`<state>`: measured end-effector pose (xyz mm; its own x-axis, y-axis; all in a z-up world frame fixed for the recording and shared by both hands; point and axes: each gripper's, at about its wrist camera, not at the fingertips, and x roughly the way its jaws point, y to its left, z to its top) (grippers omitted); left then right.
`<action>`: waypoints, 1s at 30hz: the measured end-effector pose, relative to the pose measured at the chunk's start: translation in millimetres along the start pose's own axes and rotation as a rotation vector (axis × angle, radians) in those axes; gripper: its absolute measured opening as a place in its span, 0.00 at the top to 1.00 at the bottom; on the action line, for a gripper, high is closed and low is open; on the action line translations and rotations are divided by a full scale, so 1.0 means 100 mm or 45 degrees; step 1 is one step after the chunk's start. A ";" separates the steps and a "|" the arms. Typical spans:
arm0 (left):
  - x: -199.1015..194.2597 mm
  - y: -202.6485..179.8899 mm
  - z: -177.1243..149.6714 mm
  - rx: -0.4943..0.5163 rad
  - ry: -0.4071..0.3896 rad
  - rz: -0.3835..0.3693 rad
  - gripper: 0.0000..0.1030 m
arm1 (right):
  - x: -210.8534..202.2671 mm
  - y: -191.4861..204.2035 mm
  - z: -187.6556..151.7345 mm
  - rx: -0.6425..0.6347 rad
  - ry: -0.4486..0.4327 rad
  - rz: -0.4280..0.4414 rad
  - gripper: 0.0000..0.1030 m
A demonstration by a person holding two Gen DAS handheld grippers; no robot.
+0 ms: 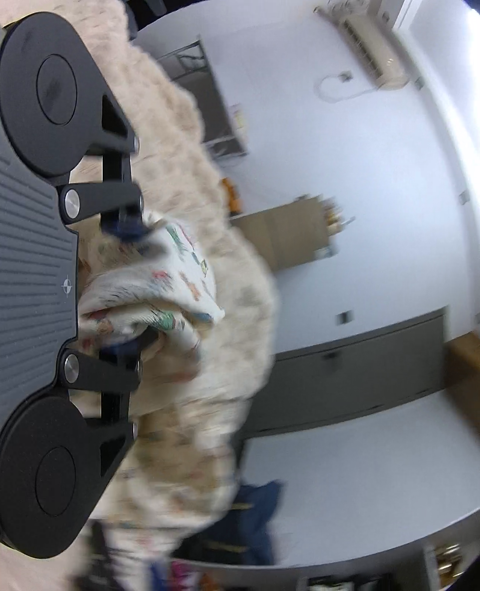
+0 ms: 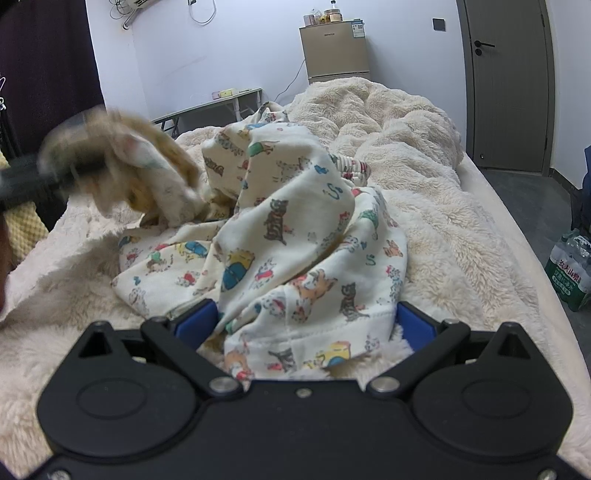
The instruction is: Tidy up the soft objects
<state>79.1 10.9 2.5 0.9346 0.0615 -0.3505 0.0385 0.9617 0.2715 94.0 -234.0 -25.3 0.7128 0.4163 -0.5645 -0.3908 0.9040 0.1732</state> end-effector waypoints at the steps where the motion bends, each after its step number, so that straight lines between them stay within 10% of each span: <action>1: 0.03 -0.05 -0.04 0.015 0.021 -0.014 0.36 | 0.00 0.00 0.00 0.000 0.000 0.000 0.00; 6: 0.08 -0.38 -0.17 0.254 0.023 0.057 0.32 | 0.01 0.00 0.00 -0.001 0.003 0.001 0.00; 30: 0.17 -0.24 -0.19 0.122 0.047 0.006 0.24 | 0.02 0.00 0.01 -0.001 0.007 0.005 0.00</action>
<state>87.5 -5.9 -27.5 0.9213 0.0775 -0.3811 0.0693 0.9316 0.3568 96.0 -232.7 -25.3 0.7081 0.4190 -0.5684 -0.3938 0.9025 0.1746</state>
